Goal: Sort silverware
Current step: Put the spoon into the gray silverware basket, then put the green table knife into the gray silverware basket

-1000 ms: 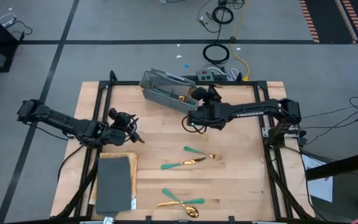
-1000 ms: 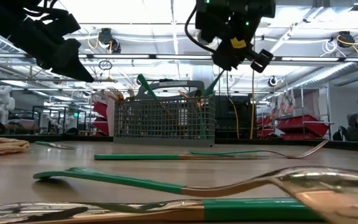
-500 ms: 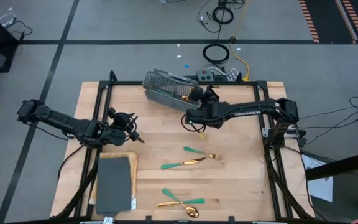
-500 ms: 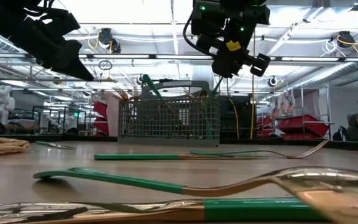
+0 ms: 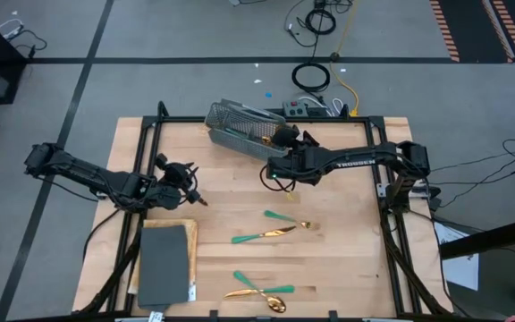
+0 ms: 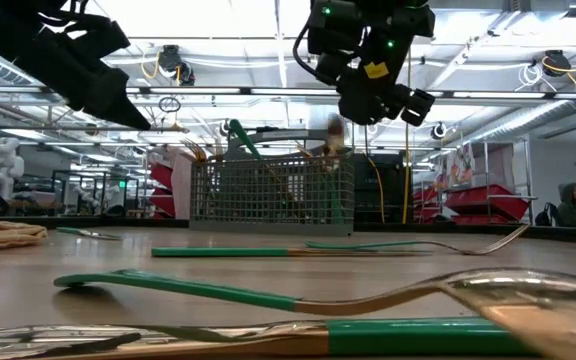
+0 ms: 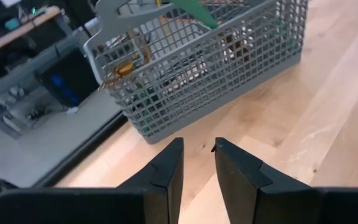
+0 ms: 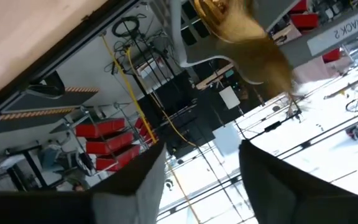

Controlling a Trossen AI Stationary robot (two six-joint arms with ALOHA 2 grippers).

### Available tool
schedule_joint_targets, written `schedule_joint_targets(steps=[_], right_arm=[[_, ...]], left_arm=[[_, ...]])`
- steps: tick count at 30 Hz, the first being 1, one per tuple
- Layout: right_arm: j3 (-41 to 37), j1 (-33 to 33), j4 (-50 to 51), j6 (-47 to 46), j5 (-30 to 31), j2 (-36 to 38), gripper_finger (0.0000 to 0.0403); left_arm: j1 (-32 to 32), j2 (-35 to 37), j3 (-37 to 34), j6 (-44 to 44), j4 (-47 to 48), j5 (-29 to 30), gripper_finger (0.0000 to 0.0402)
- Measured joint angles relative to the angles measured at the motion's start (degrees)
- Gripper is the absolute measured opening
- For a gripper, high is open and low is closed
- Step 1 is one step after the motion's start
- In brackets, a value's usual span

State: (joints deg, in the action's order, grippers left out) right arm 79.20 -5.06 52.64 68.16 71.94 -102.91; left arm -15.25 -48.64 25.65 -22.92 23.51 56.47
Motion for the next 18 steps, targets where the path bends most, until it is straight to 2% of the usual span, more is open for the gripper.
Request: schedule_joint_targets(steps=[5, 10, 13, 18], right_arm=[[0.0, 0.0, -0.2, -1.4, 0.6, 0.0, 0.0223], [0.0, 0.0, -3.2, -6.1, 6.4, 0.5, 0.0222], [0.0, 0.6, -3.3, -10.2, 6.4, 2.6, 0.0216], [0.0, 2.4, -3.9, -19.0, 5.9, 8.3, 0.0214]], left_arm=[[0.0, 0.0, 0.0, 2.8, -0.9, 0.0, 0.0099], [0.5, 0.0, 0.0, 2.3, -0.2, 0.0, 0.0099], [3.3, 0.0, 0.0, 0.0, 0.0, -0.5, 0.0099], [11.7, -0.6, 0.0, -4.4, 4.0, -7.9, 0.0078]])
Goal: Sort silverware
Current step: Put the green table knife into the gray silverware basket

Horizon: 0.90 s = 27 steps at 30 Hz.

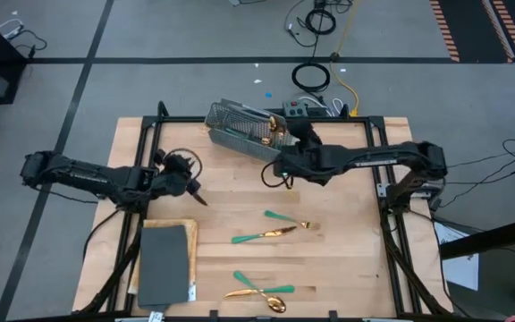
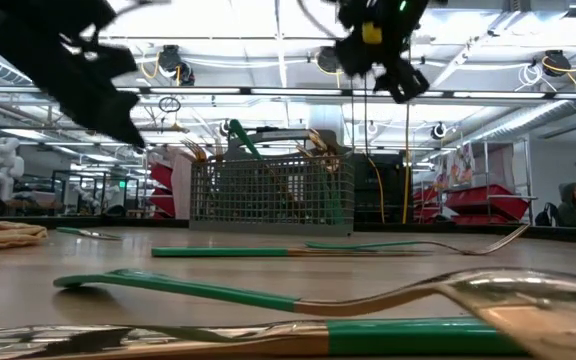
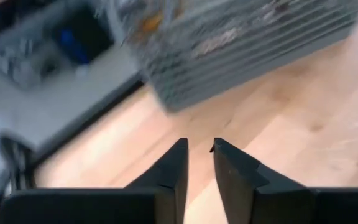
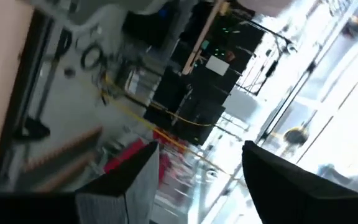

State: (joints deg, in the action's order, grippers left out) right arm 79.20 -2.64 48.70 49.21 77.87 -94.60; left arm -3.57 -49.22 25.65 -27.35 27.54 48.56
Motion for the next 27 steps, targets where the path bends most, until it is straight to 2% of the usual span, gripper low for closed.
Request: schedule_joint_targets(steps=[3, 5, 8, 12, 15, 23, 27], right_arm=[[0.0, 1.1, -0.1, -4.5, 0.0, 4.6, 0.0204], [0.0, 1.8, -0.1, -6.9, -0.1, 7.6, 0.0192], [0.0, 2.3, -0.1, -10.9, -2.9, 12.1, 0.0172], [0.0, 2.3, -0.1, -17.7, -12.7, 17.3, 0.0153], [0.0, 2.3, -0.1, -20.2, -18.2, 20.0, 0.0143], [0.0, 2.4, 1.7, -23.5, -20.3, 22.0, 0.0136], [0.0, 2.4, 4.0, -26.0, -24.8, 21.8, 0.0136]], left_arm=[[5.4, -1.1, 0.0, -4.9, 2.7, -5.2, 0.0025], [8.4, -2.4, 0.0, -8.2, 4.0, -8.9, 0.0009], [11.6, -5.1, 0.0, -13.8, 8.1, -11.6, 0.0005], [14.3, -10.0, -0.1, -23.0, 15.1, -14.6, 0.0003], [14.5, -13.9, -0.1, -24.4, 14.9, -15.8, 0.0003], [15.9, -23.3, -0.1, -26.1, 13.5, -18.6, 0.0001], [15.9, -26.6, 0.1, -27.9, 13.2, -18.1, 0.0001]])
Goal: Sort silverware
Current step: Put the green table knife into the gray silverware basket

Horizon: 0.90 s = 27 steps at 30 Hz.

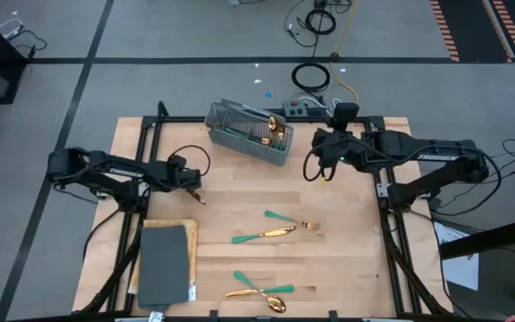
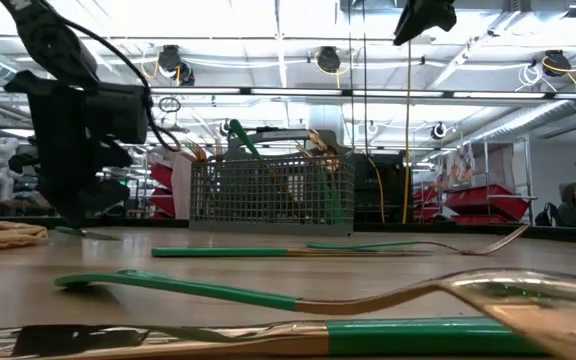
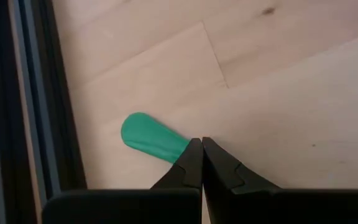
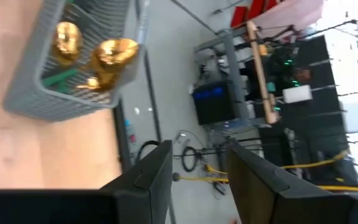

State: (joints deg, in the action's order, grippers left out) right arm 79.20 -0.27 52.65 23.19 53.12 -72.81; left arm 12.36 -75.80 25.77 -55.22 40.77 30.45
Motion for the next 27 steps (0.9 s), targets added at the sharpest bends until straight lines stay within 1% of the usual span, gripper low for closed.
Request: schedule_joint_targets(steps=[4, 5, 6, 9, 11, 13, 15, 16, 18, 22, 24, 27], right_arm=[[0.0, 0.0, 0.3, -0.7, -1.0, -0.2, 0.0136], [0.0, 0.0, 0.3, -0.7, -1.0, -0.2, 0.0136], [0.0, 0.0, 0.3, -0.7, -1.0, -0.1, 0.0136], [0.0, 0.0, 0.3, -0.7, -1.0, -0.2, 0.0136], [0.0, 0.0, 0.3, -1.2, -1.0, -0.2, 0.0136], [0.0, 0.0, 0.3, -1.5, -1.0, -0.2, 0.0136], [0.0, 0.0, 0.3, -1.5, -1.0, -0.2, 0.0136], [0.0, 0.0, 0.3, -1.5, -1.0, -0.2, 0.0136], [0.0, 0.0, 0.4, -1.6, -1.0, -0.2, 0.0136], [0.0, 0.0, 0.4, -1.6, -1.2, -0.2, 0.0136], [0.0, 0.0, 0.4, -1.6, -2.6, -0.2, 0.0136], [0.0, 0.0, 0.4, -1.7, -4.4, -0.2, 0.0136]], left_arm=[[-0.6, -1.6, 0.0, -1.3, -1.7, -0.8, 0.0001], [-1.1, -1.7, 0.0, -1.4, -3.4, -0.9, 0.0001], [-1.5, -1.8, -0.1, -1.4, -6.6, -2.7, 0.0001], [-2.6, -1.8, -0.3, -1.1, -11.1, -2.2, 0.0000], [-3.2, -1.9, -0.3, -0.1, -17.9, -2.7, 0.0000], [-4.4, -2.0, 0.5, 1.7, -23.6, -4.6, 0.0000], [-5.7, -2.0, 2.0, 3.8, -25.0, -4.1, 0.0000], [-6.4, -2.0, 3.2, 4.3, -23.7, -2.8, 0.0000], [-7.8, -2.0, 6.4, 2.9, -17.1, 0.7, 0.0000], [-9.7, -2.0, 12.6, -6.1, 4.8, 5.7, 0.0000], [-10.1, -1.9, 14.4, -10.2, 12.5, 6.1, 0.0000], [-10.3, -1.9, 14.6, -13.2, 18.9, 3.2, 0.0000]])
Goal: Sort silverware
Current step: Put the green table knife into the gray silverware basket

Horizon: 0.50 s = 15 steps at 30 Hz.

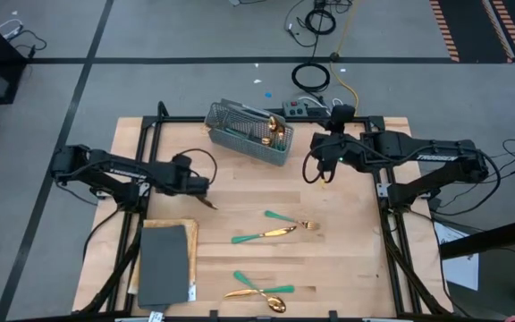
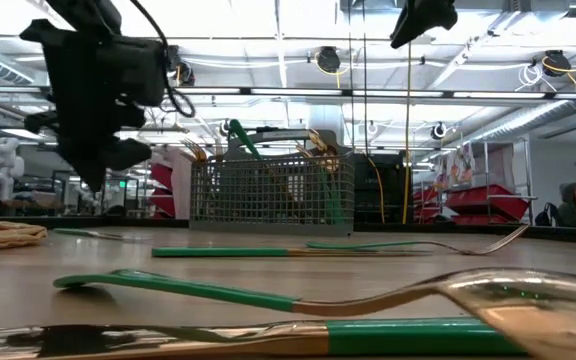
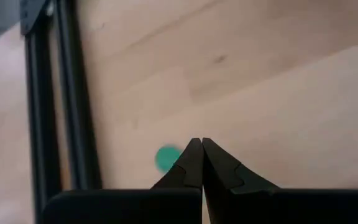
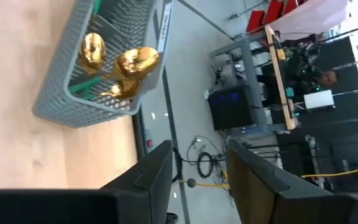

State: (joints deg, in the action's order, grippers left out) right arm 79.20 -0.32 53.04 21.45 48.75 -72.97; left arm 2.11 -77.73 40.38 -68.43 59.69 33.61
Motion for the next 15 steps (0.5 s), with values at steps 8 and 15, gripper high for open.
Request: schedule_joint_targets(steps=[8, 15], right_arm=[[0.0, 0.0, 0.7, -1.1, -1.5, 0.0, 0.0136], [0.0, 0.0, 2.0, -1.6, -2.7, 0.0, 0.0136]], left_arm=[[0.0, -4.2, -3.1, -3.3, 2.3, -6.4, 0.0000], [0.0, -9.4, -4.9, -2.0, -5.2, -5.9, 0.0000]])
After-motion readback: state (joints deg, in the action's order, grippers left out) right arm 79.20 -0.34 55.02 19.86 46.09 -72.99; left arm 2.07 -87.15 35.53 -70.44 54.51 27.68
